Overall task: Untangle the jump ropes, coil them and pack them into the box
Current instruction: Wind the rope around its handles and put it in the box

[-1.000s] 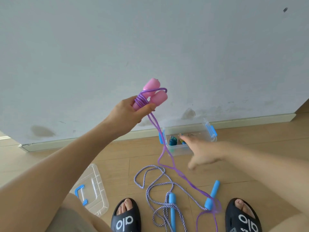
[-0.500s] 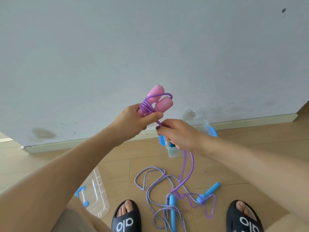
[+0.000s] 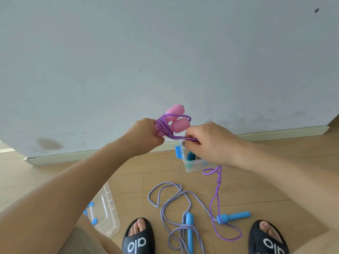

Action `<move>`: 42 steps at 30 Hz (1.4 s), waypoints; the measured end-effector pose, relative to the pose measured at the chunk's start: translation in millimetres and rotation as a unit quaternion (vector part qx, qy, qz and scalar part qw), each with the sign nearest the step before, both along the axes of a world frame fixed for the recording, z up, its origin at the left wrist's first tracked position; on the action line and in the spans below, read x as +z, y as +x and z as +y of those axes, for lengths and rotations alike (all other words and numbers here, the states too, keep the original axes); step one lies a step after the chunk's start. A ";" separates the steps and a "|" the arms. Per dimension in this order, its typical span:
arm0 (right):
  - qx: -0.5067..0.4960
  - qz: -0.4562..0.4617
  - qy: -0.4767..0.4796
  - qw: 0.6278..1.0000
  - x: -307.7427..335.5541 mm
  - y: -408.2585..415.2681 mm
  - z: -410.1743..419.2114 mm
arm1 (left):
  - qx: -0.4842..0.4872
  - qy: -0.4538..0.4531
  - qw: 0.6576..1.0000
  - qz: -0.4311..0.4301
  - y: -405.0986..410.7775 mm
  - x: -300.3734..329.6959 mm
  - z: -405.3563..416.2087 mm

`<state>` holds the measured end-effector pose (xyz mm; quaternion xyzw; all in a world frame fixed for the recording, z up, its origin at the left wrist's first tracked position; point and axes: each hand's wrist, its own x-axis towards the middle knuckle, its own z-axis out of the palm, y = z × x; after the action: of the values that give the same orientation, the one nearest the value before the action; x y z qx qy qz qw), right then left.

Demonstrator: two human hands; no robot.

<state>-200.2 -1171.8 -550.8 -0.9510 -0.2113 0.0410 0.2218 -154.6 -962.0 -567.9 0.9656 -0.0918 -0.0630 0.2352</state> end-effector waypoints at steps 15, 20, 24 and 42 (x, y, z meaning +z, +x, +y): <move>0.080 -0.256 -0.127 0.955 44.3 35.5 7.1 | -0.190 0.251 0.947 -0.067 -24.1 -0.3 -27.7; 0.090 -0.260 -0.089 0.957 31.5 47.7 12.9 | -0.257 0.231 0.932 -0.107 -38.9 3.4 -39.2; -0.006 -0.077 0.087 0.993 19.3 62.0 -9.7 | -0.251 0.083 0.951 -0.158 -44.3 7.3 -36.5; 0.082 -0.080 -0.120 0.986 -38.0 -28.3 31.8 | 0.096 0.024 0.993 -0.063 5.6 -1.6 20.8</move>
<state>-228.5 -1140.0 -588.8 -0.9506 -0.2987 0.0077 0.0846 -149.1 -941.2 -569.6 0.9772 -0.0119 0.0190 0.2109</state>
